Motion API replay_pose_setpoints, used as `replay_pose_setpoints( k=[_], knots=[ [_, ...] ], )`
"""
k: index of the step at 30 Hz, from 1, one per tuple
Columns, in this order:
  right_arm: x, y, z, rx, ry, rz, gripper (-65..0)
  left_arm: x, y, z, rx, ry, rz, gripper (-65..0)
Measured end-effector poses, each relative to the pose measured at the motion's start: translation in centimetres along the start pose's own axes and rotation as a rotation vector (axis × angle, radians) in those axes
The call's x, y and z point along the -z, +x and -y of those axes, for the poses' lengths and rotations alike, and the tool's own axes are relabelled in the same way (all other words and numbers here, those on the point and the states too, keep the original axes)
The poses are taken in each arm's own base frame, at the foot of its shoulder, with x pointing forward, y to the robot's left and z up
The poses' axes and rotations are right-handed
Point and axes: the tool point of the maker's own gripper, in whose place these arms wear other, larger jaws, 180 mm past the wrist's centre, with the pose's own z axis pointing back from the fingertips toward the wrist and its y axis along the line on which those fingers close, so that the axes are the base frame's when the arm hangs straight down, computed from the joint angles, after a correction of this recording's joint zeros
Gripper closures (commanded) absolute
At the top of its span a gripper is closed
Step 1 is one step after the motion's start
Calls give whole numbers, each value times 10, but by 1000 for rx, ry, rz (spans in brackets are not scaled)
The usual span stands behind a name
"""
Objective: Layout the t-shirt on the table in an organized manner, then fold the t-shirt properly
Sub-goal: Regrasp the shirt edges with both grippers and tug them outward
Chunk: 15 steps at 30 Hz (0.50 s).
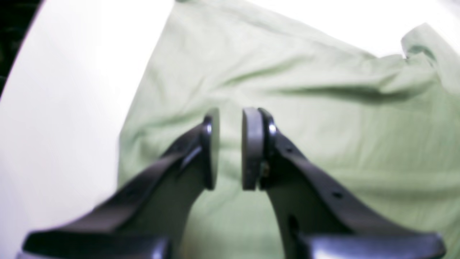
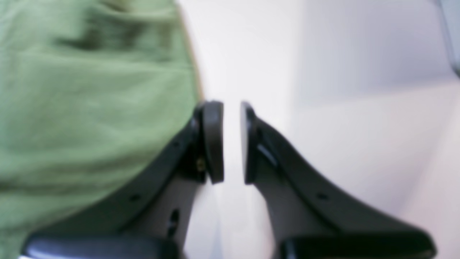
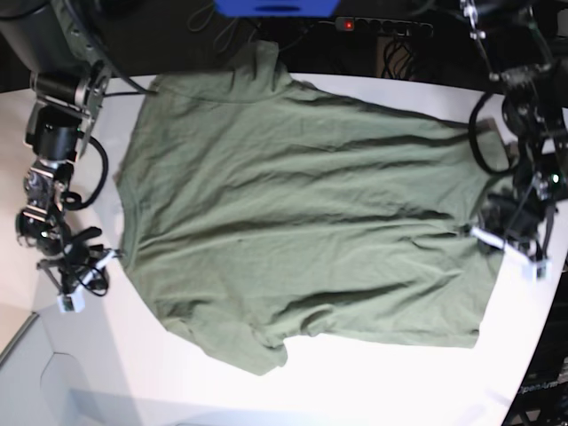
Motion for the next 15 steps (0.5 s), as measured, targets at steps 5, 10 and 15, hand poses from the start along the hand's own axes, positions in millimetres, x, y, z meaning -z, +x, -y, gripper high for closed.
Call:
replay_pose_setpoints(
  k=[5,10,15],
  knots=[
    [-26,-21,4,22,-59,35,-103,-24,-68,-51,-28,117,-138,-112],
    [-57,-44,-42,2,-46,63,-102,-36,-112,-61,-27,139,-241,-112],
    [-99,-42,-83,-38,-45,130,-99,-53,-120,-67,33,158,-263,-112]
  ],
)
